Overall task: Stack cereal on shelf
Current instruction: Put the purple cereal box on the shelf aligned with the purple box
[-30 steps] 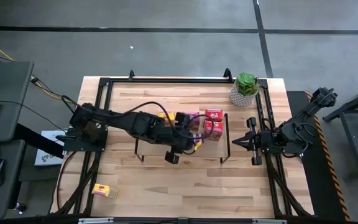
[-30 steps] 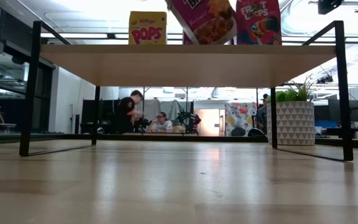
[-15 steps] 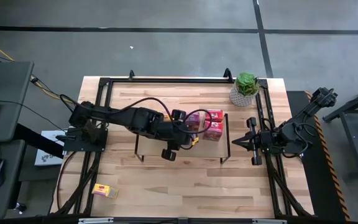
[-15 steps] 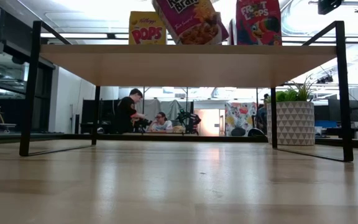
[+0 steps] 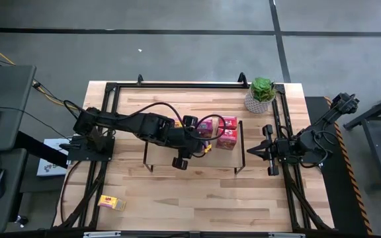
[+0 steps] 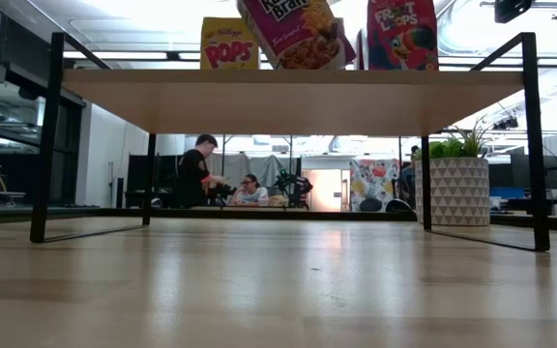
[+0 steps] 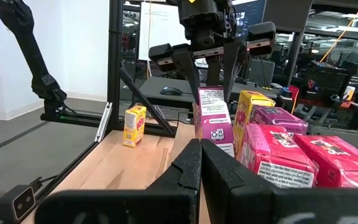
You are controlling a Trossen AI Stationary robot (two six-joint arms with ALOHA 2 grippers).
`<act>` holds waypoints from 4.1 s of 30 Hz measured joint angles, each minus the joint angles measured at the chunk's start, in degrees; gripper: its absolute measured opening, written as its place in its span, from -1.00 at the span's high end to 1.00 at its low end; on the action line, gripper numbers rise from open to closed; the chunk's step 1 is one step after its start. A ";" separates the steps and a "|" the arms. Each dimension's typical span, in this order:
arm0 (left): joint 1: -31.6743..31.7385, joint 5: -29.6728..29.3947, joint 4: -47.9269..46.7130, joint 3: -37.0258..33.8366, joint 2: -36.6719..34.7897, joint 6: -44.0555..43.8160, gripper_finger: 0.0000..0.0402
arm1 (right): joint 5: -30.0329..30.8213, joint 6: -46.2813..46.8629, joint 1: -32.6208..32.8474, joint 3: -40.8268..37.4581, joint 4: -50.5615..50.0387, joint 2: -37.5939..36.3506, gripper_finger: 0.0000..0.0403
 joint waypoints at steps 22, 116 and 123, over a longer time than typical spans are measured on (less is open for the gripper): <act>0.00 0.20 -0.43 -0.26 0.33 -0.45 -0.12 | 0.00 0.00 0.00 0.00 -0.04 0.01 1.00; -20.68 -23.10 78.87 -82.64 -59.58 -3.44 1.00 | 20.80 50.75 -4.65 56.11 -69.60 58.07 1.00; -20.65 -23.10 78.95 -82.64 -59.56 -3.47 0.99 | 21.79 59.27 -5.69 56.74 -78.07 59.30 1.00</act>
